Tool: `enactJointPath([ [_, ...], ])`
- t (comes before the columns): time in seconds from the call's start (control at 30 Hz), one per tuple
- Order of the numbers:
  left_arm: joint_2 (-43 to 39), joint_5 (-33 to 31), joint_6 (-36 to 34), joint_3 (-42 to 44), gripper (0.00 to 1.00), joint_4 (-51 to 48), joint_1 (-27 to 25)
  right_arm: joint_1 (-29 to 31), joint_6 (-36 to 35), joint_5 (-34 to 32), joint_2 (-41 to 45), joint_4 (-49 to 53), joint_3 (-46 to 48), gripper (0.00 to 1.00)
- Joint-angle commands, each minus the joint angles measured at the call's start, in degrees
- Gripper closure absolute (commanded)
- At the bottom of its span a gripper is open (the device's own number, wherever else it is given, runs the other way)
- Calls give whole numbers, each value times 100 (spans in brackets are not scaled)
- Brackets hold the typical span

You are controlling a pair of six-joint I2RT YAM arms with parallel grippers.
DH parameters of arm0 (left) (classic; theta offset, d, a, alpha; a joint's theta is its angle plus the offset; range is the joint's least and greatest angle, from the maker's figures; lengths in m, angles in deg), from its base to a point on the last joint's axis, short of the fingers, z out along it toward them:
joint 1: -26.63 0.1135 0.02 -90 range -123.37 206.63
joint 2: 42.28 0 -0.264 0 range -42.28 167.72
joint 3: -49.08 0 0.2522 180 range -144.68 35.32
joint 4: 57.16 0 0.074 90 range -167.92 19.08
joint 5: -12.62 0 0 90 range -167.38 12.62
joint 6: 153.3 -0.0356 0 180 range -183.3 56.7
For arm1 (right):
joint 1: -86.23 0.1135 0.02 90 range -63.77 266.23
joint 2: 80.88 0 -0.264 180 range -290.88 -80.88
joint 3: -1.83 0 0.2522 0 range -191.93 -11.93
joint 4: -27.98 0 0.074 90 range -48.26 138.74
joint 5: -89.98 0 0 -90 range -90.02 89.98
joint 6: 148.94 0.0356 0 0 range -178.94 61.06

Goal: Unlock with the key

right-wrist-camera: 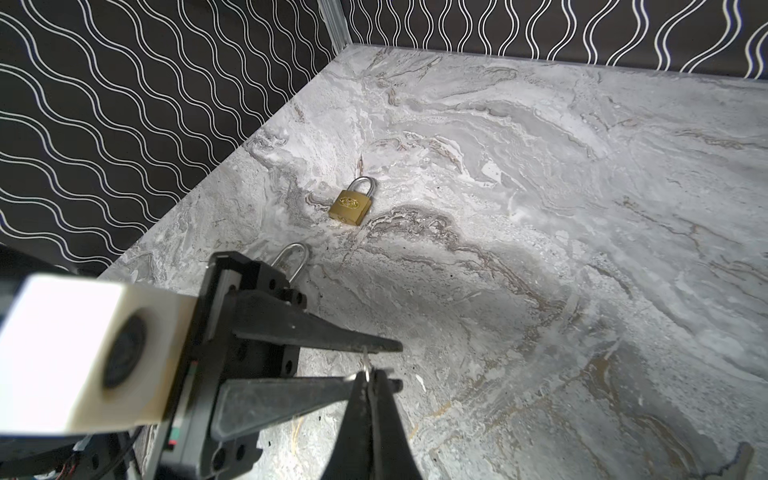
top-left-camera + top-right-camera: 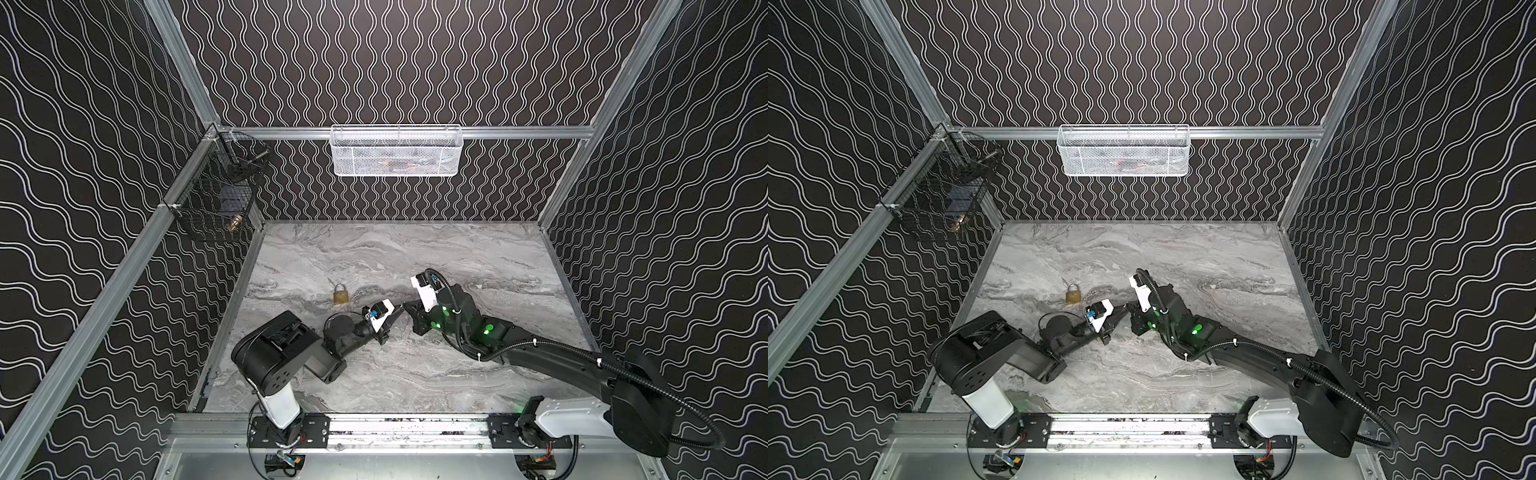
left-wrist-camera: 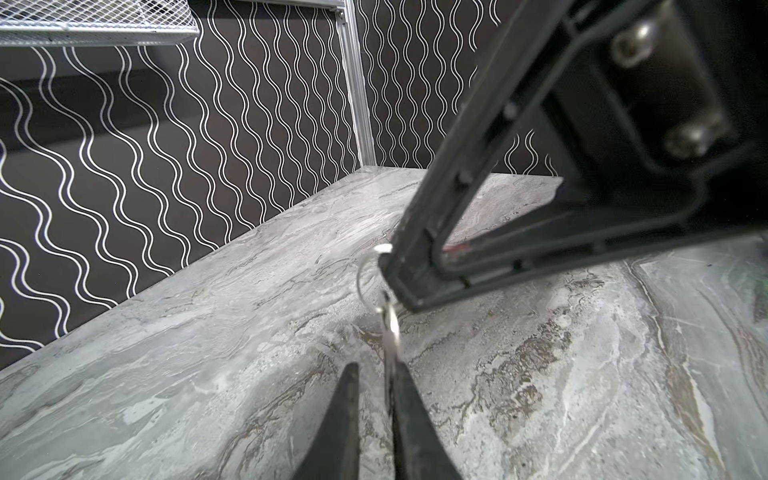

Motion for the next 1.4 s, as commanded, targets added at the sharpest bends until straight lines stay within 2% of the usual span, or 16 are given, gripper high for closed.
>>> enactJointPath([
  [0.0, 79, 123, -72, -59, 87, 229, -4, 4, -18, 12, 71, -20, 1, 100],
  [0.17, 85, 150, -71, -119, 86, 229, -4, 4, -18, 47, 89, -21, -12, 100],
  [0.23, 40, 115, -112, -127, 90, 229, -9, 4, -9, 56, 94, -31, -1, 100],
  [0.33, -29, 121, -218, -137, 100, 229, -4, 4, 13, 56, 98, -57, 10, 100],
  [0.37, -67, 131, -277, -124, 100, 234, -4, 4, 21, 53, 97, -43, 10, 100],
  [0.53, -230, -107, -841, -13, 100, 214, -16, 1, 78, -21, 274, -41, 101, 100],
  [0.6, -354, -118, -1275, 57, 100, 129, -17, 4, 87, -82, 433, -14, 155, 100],
  [0.67, -627, -148, -1842, 95, 100, -222, -16, 4, 96, -146, 686, -23, 276, 100],
  [0.73, -1096, -179, -2401, 8, 100, -1029, -13, 4, 84, -258, 990, -22, 414, 90],
  [0.87, -2270, -401, -3677, -664, 100, -3895, -41, -10, 70, -599, 1696, 26, 660, 66],
  [0.93, -2626, -683, -4253, -924, 100, -4657, -81, -21, 96, -758, 2045, -28, 797, 49],
  [1.03, -3076, -1208, -5487, -1432, 100, -5988, -253, -39, 152, -853, 2430, 1, 888, 46],
  [1.13, -3324, -2126, -7557, -1933, 100, -7518, -572, -108, 249, -959, 2668, 155, 871, 45],
  [1.23, -3523, -3170, -9463, -2180, 100, -7886, -724, -231, 263, -861, 2868, 31, 932, 43],
  [1.3, -3758, -3340, -10618, -2198, 100, -7659, -725, -357, 260, -631, 2930, -66, 924, 43],
  [1.37, -4027, -3256, -11173, -2561, 100, -8000, -725, -453, 192, -364, 2921, -228, 875, 42],
])
